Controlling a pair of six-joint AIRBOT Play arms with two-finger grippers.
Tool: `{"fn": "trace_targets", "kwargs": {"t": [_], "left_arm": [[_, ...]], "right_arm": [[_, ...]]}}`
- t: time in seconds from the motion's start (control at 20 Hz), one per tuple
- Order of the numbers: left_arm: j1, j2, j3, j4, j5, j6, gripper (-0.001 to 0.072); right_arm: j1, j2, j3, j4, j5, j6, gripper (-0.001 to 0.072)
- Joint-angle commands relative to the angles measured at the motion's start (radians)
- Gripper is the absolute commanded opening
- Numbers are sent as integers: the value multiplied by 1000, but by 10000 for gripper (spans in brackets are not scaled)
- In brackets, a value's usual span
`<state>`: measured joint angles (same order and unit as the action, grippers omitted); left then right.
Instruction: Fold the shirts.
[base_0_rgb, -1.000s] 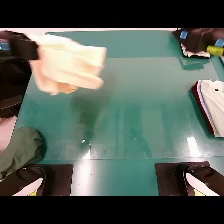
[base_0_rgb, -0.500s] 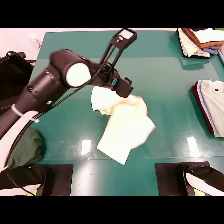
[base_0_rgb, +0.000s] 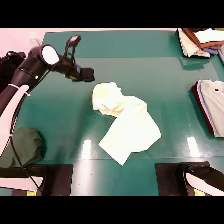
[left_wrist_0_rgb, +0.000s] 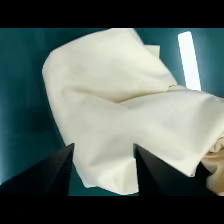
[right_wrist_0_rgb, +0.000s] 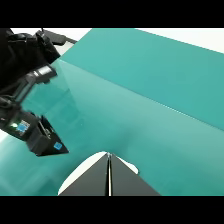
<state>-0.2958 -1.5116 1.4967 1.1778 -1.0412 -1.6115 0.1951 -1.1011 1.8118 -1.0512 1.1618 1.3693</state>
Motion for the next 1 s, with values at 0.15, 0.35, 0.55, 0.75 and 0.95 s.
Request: {"fn": "trace_targets", "kwargs": {"t": [0.15, 0.35, 0.55, 0.75, 0.95], "left_arm": [[54, -187, -120, -223, 61, -3, 451], [16, -224, -119, -246, 167, -3, 438], [36, -213, -64, -238, 143, -2, 22], [71, -212, 101, -226, 28, 84, 22], [71, -212, 189, -192, -5, 94, 22]], "right_arm": [[1, 0, 1, 0, -6, 0, 17], [-1, 0, 1, -55, 20, 0, 17], [-127, -7, -39, -58, 281, 30, 17], [-358, 85, -441, -58, 326, 29, 17], [-555, 181, -1019, -44, 228, 25, 537]]}}
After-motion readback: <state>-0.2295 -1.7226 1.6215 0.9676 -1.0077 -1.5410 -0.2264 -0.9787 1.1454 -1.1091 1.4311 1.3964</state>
